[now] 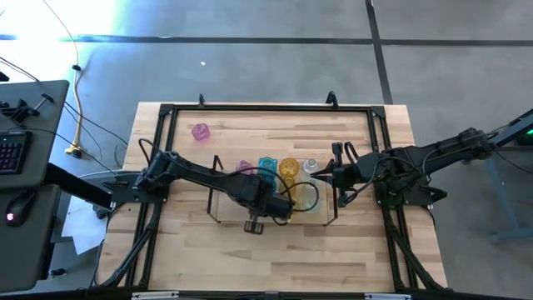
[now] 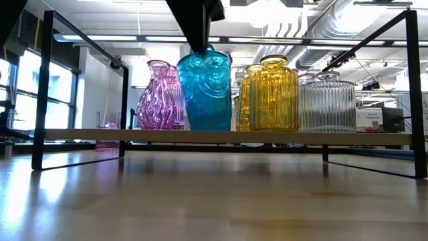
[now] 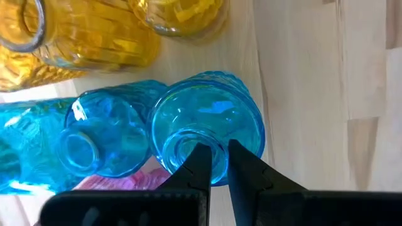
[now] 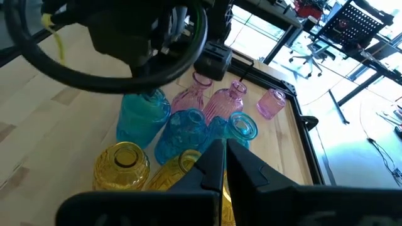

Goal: Sort vases onto shelf
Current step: Put the blue vase on the shelf aligned with the other blue vases

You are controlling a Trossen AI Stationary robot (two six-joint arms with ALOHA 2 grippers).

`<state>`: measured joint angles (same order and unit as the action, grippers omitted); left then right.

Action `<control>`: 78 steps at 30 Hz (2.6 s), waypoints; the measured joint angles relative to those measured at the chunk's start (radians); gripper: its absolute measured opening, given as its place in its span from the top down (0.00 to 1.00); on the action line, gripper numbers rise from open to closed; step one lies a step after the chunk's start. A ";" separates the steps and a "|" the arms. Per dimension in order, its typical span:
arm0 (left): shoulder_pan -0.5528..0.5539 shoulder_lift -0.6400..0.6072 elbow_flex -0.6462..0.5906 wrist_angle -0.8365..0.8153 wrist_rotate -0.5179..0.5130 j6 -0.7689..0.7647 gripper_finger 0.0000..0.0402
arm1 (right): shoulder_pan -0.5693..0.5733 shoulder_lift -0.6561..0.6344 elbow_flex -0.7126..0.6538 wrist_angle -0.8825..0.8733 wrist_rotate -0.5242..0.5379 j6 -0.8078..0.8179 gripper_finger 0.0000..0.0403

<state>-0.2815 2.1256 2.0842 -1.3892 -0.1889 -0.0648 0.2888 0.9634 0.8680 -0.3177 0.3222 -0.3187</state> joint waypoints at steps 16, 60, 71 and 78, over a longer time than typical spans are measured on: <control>0.010 0.006 0.000 0.012 0.007 0.017 0.86 | 0.000 0.001 0.000 -0.001 0.000 0.000 1.00; -0.043 -0.072 -0.112 -0.067 -0.034 -0.144 1.00 | 0.000 0.001 0.000 -0.023 0.000 0.015 1.00; 0.001 -0.073 -0.174 0.063 -0.032 -0.108 1.00 | 0.000 0.001 0.000 -0.025 0.000 0.031 1.00; 0.003 -0.073 -0.174 0.110 0.000 -0.082 1.00 | 0.000 0.001 0.000 -0.033 0.001 0.031 1.00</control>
<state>-0.2787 2.0525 1.9105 -1.2789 -0.1890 -0.1467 0.2890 0.9642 0.8680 -0.3505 0.3228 -0.2882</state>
